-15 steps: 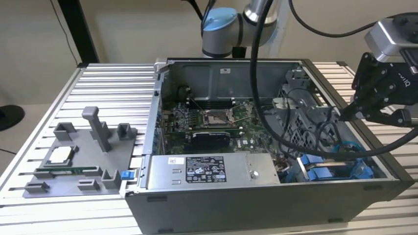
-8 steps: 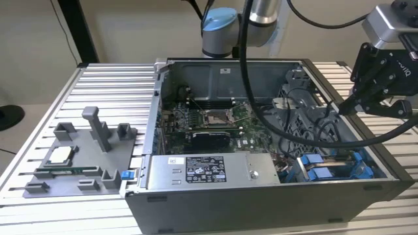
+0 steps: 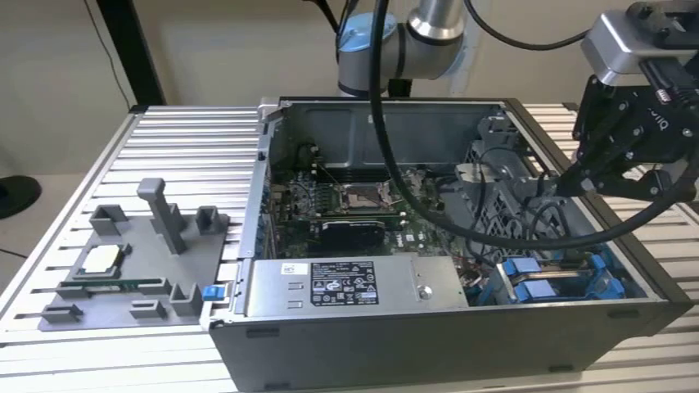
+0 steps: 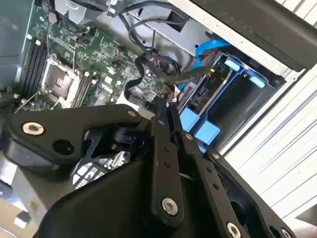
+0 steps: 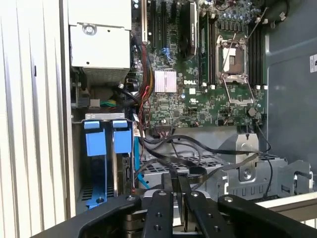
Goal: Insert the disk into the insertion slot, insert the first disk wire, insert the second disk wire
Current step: 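Insert the second disk wire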
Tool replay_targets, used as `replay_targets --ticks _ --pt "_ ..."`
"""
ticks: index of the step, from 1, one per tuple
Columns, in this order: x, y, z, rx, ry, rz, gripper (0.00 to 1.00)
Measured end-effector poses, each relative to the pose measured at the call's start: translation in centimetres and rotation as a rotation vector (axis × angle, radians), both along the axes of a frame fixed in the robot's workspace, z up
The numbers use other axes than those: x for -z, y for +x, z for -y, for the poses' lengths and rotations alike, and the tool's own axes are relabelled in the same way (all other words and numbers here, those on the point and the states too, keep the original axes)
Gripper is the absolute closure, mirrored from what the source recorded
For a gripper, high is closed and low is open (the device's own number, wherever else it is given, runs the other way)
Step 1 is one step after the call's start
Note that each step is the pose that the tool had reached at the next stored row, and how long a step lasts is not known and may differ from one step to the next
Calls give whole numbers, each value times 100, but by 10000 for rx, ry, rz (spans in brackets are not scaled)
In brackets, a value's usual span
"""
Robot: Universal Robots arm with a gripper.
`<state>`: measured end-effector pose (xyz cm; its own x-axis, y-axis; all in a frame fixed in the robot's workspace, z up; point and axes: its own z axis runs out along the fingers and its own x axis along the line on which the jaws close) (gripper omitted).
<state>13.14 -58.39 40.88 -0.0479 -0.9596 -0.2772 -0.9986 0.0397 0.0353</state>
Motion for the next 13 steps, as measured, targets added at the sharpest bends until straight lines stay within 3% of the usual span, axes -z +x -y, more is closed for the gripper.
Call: replay_targets --ticks 7,13 --pt "82 -24 0 0 -169 21 100" --pt "90 -24 0 -2 -186 21 100"
